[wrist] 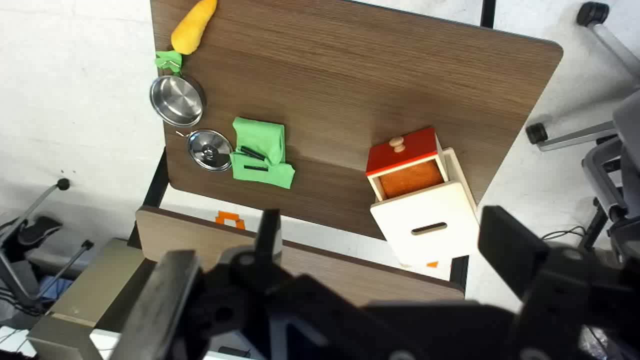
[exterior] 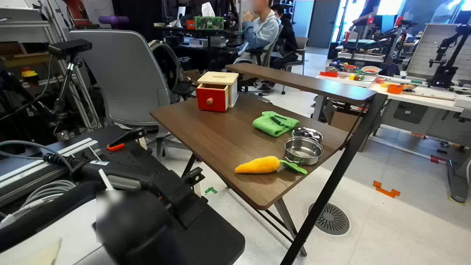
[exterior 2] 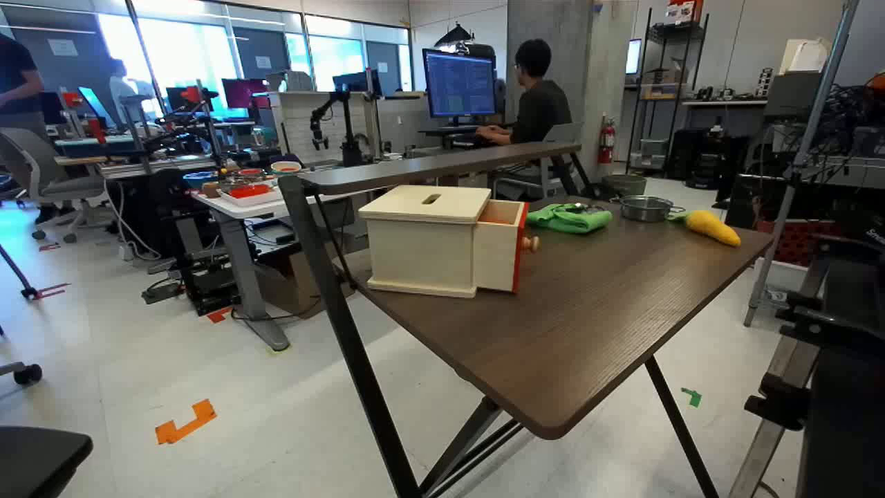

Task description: Close the drawer

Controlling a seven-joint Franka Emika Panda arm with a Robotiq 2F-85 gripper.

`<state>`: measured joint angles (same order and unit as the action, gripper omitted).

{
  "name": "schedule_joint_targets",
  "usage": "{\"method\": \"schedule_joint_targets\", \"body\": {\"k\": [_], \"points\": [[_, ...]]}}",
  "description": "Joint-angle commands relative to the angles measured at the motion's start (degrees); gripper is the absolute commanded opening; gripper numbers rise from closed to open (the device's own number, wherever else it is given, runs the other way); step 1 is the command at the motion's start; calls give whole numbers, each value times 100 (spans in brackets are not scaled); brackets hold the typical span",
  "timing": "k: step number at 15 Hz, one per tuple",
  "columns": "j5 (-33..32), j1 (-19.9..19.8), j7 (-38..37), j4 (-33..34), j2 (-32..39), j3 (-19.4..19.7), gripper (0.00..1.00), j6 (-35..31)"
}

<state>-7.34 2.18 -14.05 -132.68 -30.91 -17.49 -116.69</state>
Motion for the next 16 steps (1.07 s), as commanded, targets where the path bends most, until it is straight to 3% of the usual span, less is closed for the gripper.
{"method": "schedule_joint_targets", "body": {"k": [1, 9, 16], "points": [[-85, 151, -69, 15, 30, 120, 100, 21], [-196, 92, -159, -10, 98, 54, 100, 109], [-250, 112, 64, -247, 635, 230, 100, -542]]}}
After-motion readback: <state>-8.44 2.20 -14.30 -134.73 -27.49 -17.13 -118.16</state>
